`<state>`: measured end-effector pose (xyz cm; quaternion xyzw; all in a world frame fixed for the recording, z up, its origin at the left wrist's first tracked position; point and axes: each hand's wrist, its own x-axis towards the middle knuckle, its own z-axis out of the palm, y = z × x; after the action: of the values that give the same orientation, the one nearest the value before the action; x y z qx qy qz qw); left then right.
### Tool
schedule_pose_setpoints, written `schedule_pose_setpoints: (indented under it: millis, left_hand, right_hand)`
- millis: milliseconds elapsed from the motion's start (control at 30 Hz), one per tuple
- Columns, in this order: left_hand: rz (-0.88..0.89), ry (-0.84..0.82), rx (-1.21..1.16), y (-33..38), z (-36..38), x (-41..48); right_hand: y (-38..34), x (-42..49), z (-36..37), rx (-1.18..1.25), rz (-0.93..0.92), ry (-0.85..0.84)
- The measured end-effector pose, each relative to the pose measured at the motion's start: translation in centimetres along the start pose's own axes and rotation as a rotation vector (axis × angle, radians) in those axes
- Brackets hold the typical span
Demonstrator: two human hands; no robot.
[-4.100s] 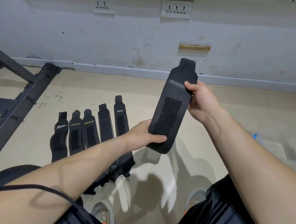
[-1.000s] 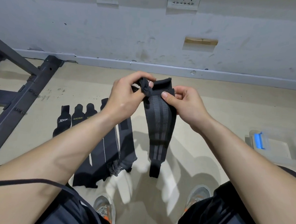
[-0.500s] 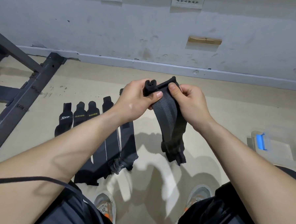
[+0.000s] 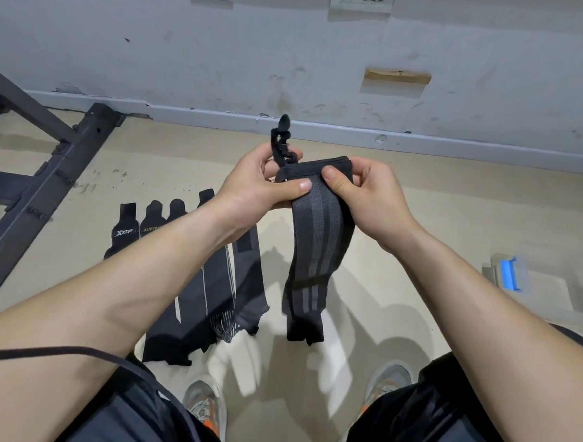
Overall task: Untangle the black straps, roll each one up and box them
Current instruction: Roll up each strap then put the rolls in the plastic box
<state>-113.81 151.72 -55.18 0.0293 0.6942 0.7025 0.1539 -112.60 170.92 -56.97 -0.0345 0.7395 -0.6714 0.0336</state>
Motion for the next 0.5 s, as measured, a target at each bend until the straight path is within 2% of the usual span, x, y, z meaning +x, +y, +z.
schedule_pose_setpoints:
  millis: [267, 400, 500]
  left_hand:
    - [-0.092, -0.010, -0.089, 0.2, 0.0, 0.0]
    - [-0.024, -0.019, -0.088, 1.2, -1.1, 0.0]
    - [0.033, -0.034, 0.045, 1.8, -1.8, -0.2]
  right_hand:
    - [0.1, 0.1, 0.0, 0.084, 0.014, -0.012]
    - [0.0, 0.1, -0.1, 0.154, 0.020, -0.027]
    - [-0.4, 0.1, -0.4, 0.166, 0.020, -0.056]
